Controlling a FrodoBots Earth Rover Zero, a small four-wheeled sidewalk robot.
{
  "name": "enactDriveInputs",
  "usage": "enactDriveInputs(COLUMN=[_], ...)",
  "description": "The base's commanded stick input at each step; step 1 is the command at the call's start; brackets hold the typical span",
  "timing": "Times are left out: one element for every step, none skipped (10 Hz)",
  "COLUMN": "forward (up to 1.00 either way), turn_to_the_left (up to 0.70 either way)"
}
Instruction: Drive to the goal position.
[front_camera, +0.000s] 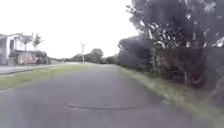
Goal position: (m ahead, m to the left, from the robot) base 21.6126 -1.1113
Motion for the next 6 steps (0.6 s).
enactDriveInputs(forward=[1.00,1.00,1.00,1.00,1.00,1.00], turn_to_the_left=[0.03,0.27,0.40,0.40,0.21,0.05])
